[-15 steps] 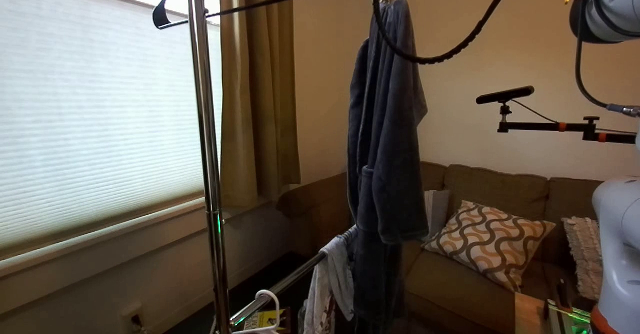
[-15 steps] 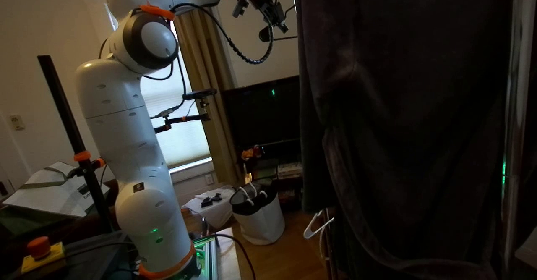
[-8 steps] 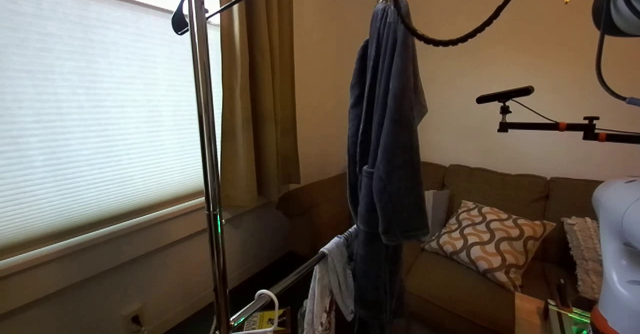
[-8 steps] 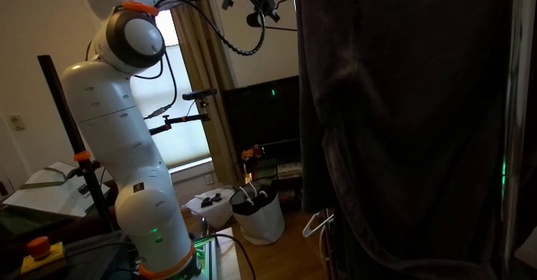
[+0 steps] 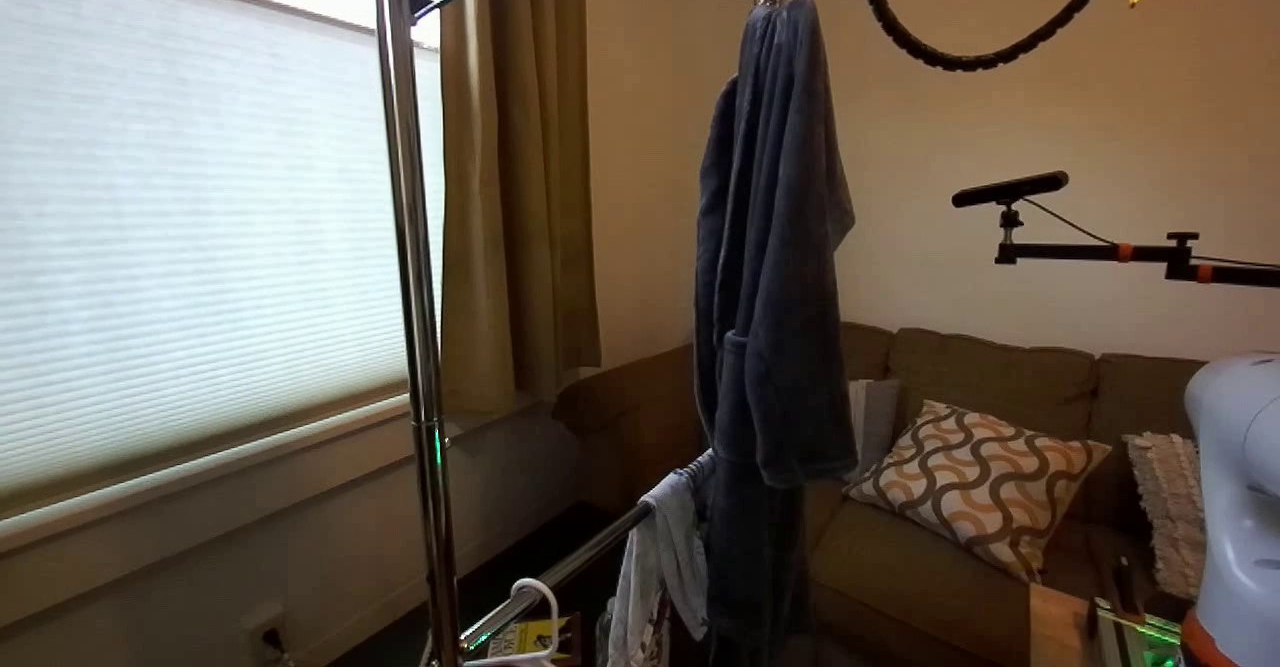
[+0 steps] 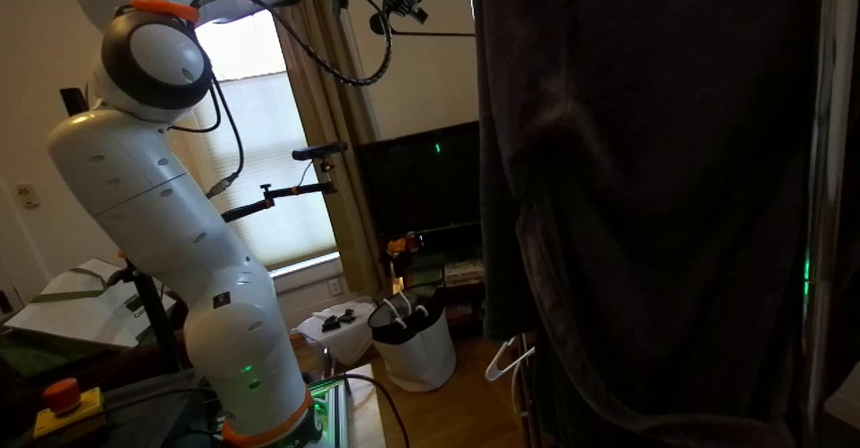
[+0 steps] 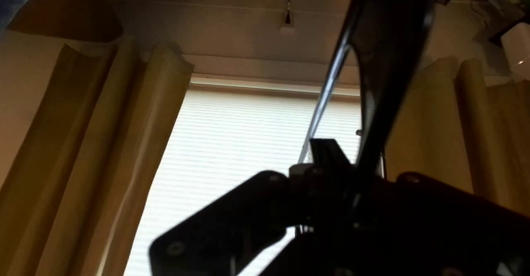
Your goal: Put the coat hanger on the table
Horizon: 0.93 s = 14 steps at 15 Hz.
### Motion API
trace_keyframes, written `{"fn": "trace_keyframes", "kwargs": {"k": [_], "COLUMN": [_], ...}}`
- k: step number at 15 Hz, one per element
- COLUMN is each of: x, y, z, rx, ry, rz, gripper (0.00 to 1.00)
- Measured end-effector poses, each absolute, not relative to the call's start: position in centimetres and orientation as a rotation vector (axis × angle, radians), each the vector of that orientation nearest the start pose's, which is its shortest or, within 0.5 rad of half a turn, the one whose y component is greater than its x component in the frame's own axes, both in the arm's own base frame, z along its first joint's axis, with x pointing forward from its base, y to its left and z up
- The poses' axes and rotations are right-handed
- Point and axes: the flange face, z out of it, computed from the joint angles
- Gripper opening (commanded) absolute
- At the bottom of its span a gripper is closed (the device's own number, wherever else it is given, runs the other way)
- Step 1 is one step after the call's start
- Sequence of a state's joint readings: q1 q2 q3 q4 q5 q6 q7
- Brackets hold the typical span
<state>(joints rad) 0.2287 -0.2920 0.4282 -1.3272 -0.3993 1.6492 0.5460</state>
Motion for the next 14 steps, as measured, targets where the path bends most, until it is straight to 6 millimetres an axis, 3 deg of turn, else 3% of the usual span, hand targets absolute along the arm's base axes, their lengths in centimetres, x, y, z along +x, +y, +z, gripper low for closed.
{"fn": "trace_keyframes", "kwargs": {"k": [4, 8, 11, 14], "x": [29.9, 28.8, 30.1, 33.2], "y": [27.6, 27.4, 26.8, 25.5], "z": [85.3, 80.1, 74.7, 68.4], "rx": [-3.088, -3.186, -3.225, -3.184], "ry": [-0.054, -0.046, -0.078, -0.141], "rz": [-1.229, -1.13, -0.857, -0.592], "gripper": [0.01, 0.01, 0.01, 0.01]}}
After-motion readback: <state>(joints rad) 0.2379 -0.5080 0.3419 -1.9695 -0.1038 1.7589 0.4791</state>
